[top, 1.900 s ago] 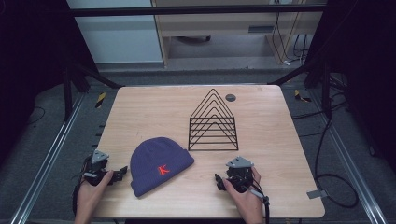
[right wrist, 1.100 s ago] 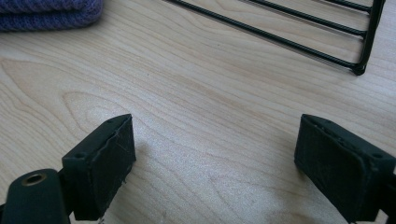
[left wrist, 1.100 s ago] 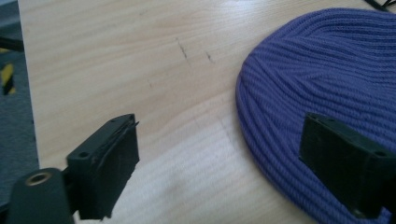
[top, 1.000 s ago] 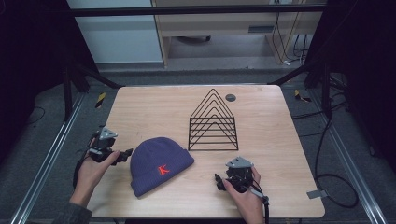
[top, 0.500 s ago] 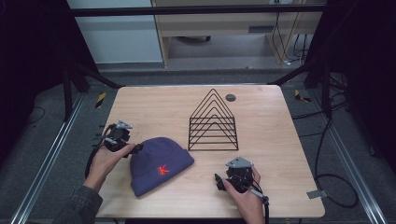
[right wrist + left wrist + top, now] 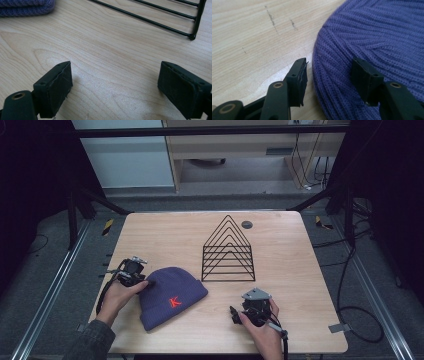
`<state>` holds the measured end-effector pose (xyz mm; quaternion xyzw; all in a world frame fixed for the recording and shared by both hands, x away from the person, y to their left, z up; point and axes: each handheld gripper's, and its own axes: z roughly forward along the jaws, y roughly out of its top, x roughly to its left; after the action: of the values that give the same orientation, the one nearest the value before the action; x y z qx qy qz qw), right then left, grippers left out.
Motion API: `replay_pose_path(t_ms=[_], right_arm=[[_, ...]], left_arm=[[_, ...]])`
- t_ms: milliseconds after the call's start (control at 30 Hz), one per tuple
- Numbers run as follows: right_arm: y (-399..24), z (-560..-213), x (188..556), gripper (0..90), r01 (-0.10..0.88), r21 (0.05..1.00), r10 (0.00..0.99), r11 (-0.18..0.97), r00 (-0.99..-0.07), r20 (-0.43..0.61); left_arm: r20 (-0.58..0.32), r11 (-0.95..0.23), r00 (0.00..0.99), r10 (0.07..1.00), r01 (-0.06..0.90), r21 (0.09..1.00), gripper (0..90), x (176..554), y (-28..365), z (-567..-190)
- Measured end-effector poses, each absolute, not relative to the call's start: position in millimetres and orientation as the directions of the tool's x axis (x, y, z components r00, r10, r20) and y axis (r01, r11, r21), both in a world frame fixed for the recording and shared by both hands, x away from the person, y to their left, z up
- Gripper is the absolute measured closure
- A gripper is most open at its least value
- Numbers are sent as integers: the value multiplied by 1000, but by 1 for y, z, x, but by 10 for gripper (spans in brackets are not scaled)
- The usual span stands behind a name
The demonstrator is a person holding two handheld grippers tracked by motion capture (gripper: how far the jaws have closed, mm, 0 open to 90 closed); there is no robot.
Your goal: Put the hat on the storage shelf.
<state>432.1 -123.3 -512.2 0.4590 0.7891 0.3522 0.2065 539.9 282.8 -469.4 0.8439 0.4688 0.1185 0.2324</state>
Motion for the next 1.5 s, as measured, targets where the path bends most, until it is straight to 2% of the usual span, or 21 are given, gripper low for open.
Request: replay_pose_path(t_ms=[167,300,333,600,867,1067,1400,1467,1500], right_arm=[[-123,-512,432,124,579,745,870,331,-493,-3],[-123,-512,432,124,579,746,870,331,-493,-3],[-123,-512,432,124,579,745,870,331,-493,-3],[-123,-512,432,124,579,745,870,331,-494,-3],[-123,-512,432,124,578,746,870,331,-494,-3],[-123,-512,432,124,578,745,869,331,-495,-2],[-124,-512,433,128,577,745,864,333,-503,3],[-125,-512,433,140,572,746,860,342,-510,-3],[-126,-512,433,176,569,749,857,341,-515,1]], left_arm=[[-50,-448,539,841,744,496,521,543,283,-470],[-59,-450,547,835,741,498,641,542,281,-470],[-61,-449,547,835,740,502,696,541,280,-471],[-46,-453,554,831,723,521,793,538,279,-468],[27,-498,590,807,655,569,810,525,274,-447],[97,-545,636,765,560,625,814,506,256,-411],[205,-620,692,692,423,661,814,484,233,-362],[210,-626,715,667,385,679,814,480,230,-350],[215,-628,718,662,376,681,814,479,228,-346]])
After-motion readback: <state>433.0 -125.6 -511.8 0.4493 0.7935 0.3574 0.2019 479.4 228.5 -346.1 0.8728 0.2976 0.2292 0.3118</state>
